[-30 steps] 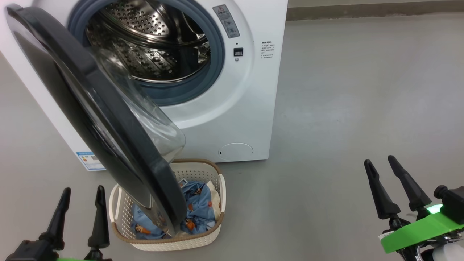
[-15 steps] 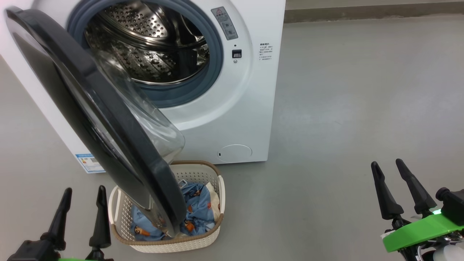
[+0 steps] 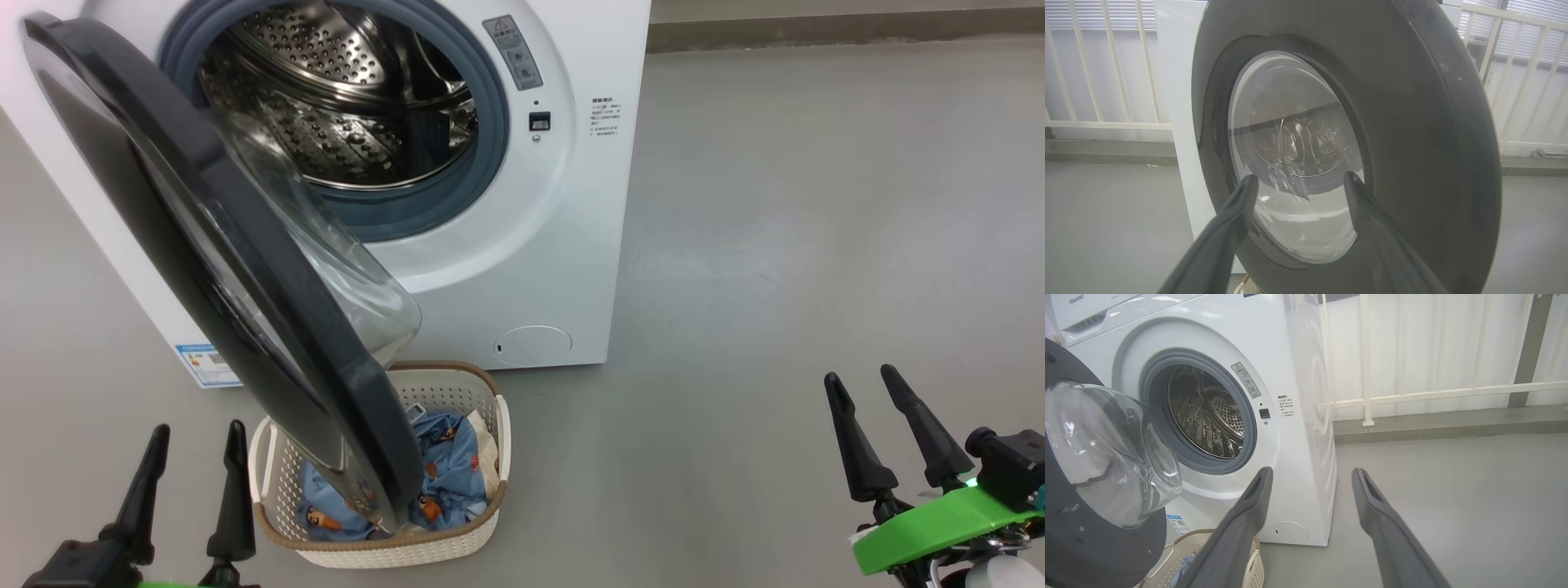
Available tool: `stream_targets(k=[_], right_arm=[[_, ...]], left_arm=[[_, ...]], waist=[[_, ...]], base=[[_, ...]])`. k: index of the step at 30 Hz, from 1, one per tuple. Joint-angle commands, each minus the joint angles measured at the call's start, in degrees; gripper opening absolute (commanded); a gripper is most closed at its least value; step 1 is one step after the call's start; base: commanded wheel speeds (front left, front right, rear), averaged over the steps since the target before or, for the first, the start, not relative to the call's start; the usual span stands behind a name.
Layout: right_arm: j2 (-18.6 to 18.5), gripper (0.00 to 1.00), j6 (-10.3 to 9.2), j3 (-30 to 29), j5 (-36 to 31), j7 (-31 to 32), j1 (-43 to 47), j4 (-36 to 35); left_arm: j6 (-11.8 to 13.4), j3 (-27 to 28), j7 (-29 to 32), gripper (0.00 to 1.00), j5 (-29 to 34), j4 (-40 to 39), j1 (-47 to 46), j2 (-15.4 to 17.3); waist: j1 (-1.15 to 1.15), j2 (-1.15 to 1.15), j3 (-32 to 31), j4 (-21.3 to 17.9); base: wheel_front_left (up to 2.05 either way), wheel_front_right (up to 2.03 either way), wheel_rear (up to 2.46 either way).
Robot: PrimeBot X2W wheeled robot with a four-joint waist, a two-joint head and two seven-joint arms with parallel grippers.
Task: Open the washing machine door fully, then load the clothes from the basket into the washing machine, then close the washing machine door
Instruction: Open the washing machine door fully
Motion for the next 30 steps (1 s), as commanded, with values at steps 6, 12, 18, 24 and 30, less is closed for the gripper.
stream_targets(k=[6,12,18,24,30], right_arm=[[-0.97,1.0,0.32,0.94,-0.34,-0.71,-1.17,-0.99],[-1.04,1.0,0.32,0.98,-0.28,-0.71,-1.12,-1.17],[-1.14,1.0,0.32,1.1,-0.27,-0.71,-1.15,-1.29],[-1.02,1.0,0.32,1.34,-0.18,-0.71,-1.09,-1.35],[-0.95,1.0,0.32,1.39,-0.24,-0.71,-0.92,-1.44]], left_arm=[[0.04,1.54,-0.37,1.0,0.35,-0.58,-1.39,1.4],[0.04,1.28,-0.37,1.0,0.39,-0.36,-1.56,1.44],[0.04,1.33,-0.37,1.0,0.4,-0.5,-1.67,1.26],[0.04,1.0,-0.37,0.91,-0.01,-0.33,-1.63,1.5],[0.04,0.14,-0.37,0.0,-1.91,-1.76,-2.03,1.43]], waist=[[0.0,0.0,-0.23,-0.09],[0.0,0.0,-0.31,0.06],[0.0,0.0,-0.17,0.32],[0.0,0.0,0.03,0.44],[0.0,0.0,0.26,0.49]], base=[[0.0,0.0,0.0],[0.0,0.0,0.0],[0.0,0.0,0.0],[0.0,0.0,0.0],[0.0,0.0,0.0]])
